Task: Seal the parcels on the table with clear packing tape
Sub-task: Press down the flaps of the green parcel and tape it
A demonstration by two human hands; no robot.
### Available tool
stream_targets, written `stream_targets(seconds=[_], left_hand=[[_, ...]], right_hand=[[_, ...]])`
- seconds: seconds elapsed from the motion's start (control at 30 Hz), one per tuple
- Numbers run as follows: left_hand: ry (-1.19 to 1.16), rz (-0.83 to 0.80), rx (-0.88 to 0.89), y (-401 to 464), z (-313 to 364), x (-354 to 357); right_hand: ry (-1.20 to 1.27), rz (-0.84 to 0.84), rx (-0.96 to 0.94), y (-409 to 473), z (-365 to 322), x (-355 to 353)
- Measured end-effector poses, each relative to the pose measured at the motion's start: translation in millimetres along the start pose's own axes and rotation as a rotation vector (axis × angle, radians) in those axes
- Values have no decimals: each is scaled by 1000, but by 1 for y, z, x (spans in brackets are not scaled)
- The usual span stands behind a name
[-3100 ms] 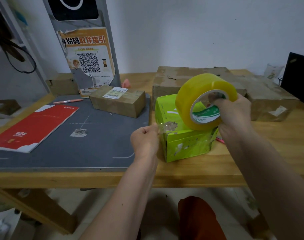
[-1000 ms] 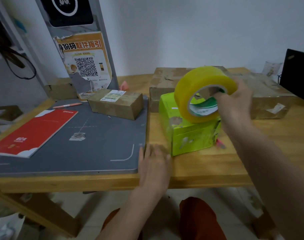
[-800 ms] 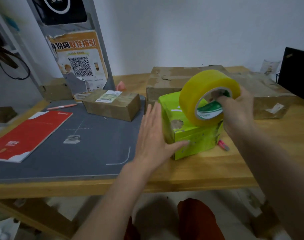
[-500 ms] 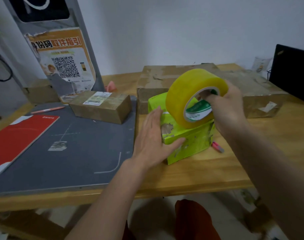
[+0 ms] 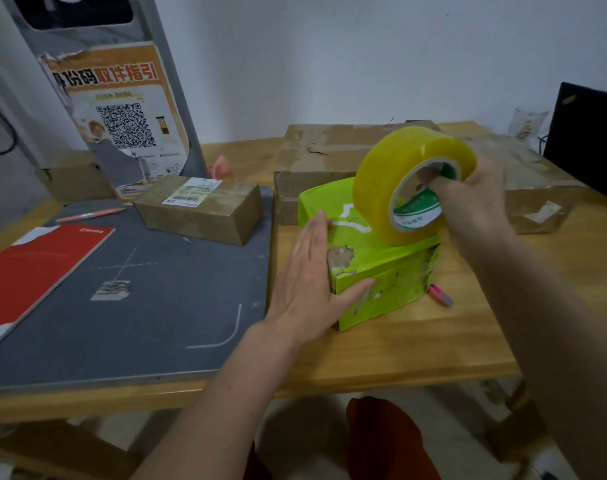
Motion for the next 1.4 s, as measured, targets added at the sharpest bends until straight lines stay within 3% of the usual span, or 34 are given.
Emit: stream_targets(seconds=[0.1,0.2,0.27,0.4,0.53,0.67,0.87,0.97,1.07,1.2,1.4], left_hand=[[2,75,-43,-13,5,-4],[149,206,87,-37,40,-4],[300,155,143,-41,56,9],[541,-24,-69,-27,60,8],[487,-155,-128,-12,65,5],[336,-135,-92,-5,60,2],[350,-201,-11,-13,53,-2],[287,-169,32,-22,53,-9],[237,-117,-45,-20,46,-10],[365,-147,-68,2,55,4],[91,-4,178,-15,33,-1]], right_hand=[[-31,19,14,2,5,-6],[-37,20,11,0,5,-10],[-38,12,-8,-2,1,-8],[-27,0,-53,-6,-9,-4],[-11,-1,-58,-7,-12,0],[87,3,46,-8,6,4],[178,33,107,-20,12,8],[185,14,99,-19,11,9],[178,-6,108,-17,12,13],[171,10,120,-15,15,8],[173,2,120,-12,18,13]])
Point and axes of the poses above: each hand's wrist, its own y-axis towards the middle knuckle, its own x-axis out of the palm, z = x × y, the point moved 10 cm from there along y, towards the middle knuckle, and after that the axes turned 14 degrees about -z, right-handed, at the moved point
